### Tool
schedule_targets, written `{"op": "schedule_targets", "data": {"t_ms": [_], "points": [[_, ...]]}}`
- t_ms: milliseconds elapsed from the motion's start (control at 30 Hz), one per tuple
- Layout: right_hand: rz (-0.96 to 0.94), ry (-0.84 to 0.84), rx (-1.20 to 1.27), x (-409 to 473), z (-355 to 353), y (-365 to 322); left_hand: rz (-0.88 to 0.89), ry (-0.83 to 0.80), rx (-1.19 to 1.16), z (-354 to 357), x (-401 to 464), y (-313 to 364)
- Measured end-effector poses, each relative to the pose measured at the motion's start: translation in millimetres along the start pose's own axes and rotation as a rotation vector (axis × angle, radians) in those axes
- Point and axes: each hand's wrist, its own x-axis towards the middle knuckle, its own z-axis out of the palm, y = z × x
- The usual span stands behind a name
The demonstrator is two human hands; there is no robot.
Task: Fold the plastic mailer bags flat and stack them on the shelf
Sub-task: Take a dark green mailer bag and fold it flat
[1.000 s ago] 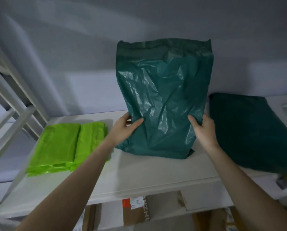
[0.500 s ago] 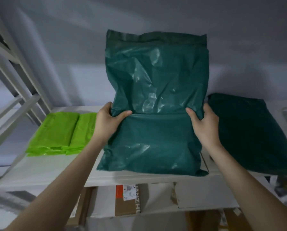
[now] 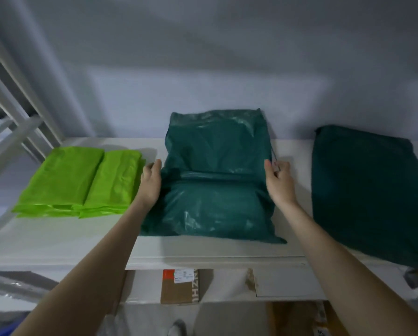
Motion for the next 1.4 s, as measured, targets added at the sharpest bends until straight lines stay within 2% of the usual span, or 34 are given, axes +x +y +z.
{"op": "schedule_targets", "data": {"t_ms": [133,267,367,533,633,700,733,800,833,900,1000,1100,1233,1400], "points": [[0.121,-0.076,-0.066,-5.9,-6.1,24.1,-0.021,0.053,0.201,-3.8,-4.3,-17.1],[0.116,-0.145,-0.177,-21.1,-11.4,40.5,0.04,0.101,0.392,1.4,-11.3,-26.9],[0.047,-0.132,-0.222,-25.7,-9.7,43.6,0.078,0.19,0.448,7.7,-15.7,-28.5],[-0.1,0.014,-0.291,-28.8,-4.0,50.0,0.076,0.273,0.457,10.7,-15.2,-31.7],[-0.059,-0.01,-0.28,-29.9,-4.8,48.6,0.016,0.218,0.48,11.6,-12.5,-31.0],[0.014,-0.046,-0.297,-30.0,-11.0,46.6,0.012,0.236,0.496,8.6,-14.2,-28.7],[0.039,-0.058,-0.304,-31.1,-15.5,46.7,0.055,0.281,0.529,6.9,-16.0,-26.9],[0.057,-0.058,-0.327,-34.2,-25.6,47.3,0.265,0.35,0.593,7.9,-23.5,-18.9],[0.056,-0.049,-0.343,-36.4,-29.5,47.0,0.408,0.321,0.589,12.2,-29.0,-12.6],[0.043,-0.038,-0.37,-42.4,-33.9,44.1,0.641,0.12,0.588,28.9,-44.3,1.2],[-0.037,-0.04,-0.417,-54.6,-32.9,38.6,0.812,-0.217,0.774,63.3,-72.9,10.7],[-0.116,-0.029,-0.427,-65.0,-31.5,41.8,0.777,-0.276,1.002,80.6,-81.2,3.9],[-0.085,0.057,-0.327,-69.3,-42.5,47.0,0.698,-0.268,1.049,76.0,-76.8,2.2],[-0.081,0.043,-0.321,-72.9,-56.2,52.6,0.696,-0.283,1.047,74.5,-78.1,2.9]]}}
